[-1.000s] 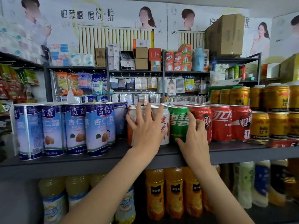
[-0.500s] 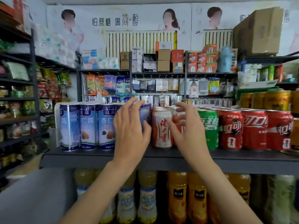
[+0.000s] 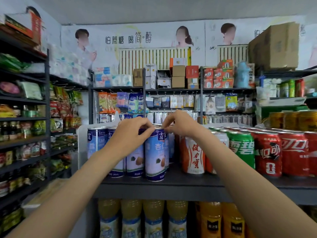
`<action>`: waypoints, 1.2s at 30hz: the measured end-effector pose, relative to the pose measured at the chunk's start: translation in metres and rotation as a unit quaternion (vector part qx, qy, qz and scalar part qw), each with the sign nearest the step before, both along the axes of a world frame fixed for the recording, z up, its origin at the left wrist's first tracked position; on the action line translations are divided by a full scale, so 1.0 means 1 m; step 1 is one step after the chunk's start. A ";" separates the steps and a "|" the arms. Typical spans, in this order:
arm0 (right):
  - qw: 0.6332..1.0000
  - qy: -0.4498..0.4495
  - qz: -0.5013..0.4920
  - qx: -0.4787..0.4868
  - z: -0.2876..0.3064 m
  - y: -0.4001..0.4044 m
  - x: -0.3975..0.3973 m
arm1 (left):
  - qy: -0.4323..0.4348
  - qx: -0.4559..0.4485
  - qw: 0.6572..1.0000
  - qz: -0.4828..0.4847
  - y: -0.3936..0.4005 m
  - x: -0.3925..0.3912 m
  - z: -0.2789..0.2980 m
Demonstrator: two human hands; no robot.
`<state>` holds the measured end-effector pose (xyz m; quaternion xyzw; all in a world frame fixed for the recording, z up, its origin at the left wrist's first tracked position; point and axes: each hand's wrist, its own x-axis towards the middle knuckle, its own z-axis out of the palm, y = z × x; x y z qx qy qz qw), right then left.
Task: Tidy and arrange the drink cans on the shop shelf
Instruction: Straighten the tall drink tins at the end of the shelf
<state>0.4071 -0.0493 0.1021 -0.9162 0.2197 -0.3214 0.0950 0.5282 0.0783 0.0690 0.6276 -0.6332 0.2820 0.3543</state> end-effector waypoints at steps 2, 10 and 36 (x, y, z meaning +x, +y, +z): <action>1.000 -0.017 0.005 0.020 -0.001 -0.001 0.001 | 0.010 0.003 1.000 0.002 -0.002 -0.001 0.002; 0.999 0.001 -0.039 0.001 0.009 -0.010 -0.007 | -0.033 0.022 0.998 0.044 -0.001 -0.004 0.002; 0.986 -0.047 0.144 0.069 0.009 0.010 -0.030 | 0.027 0.137 0.989 -0.039 0.004 0.015 0.012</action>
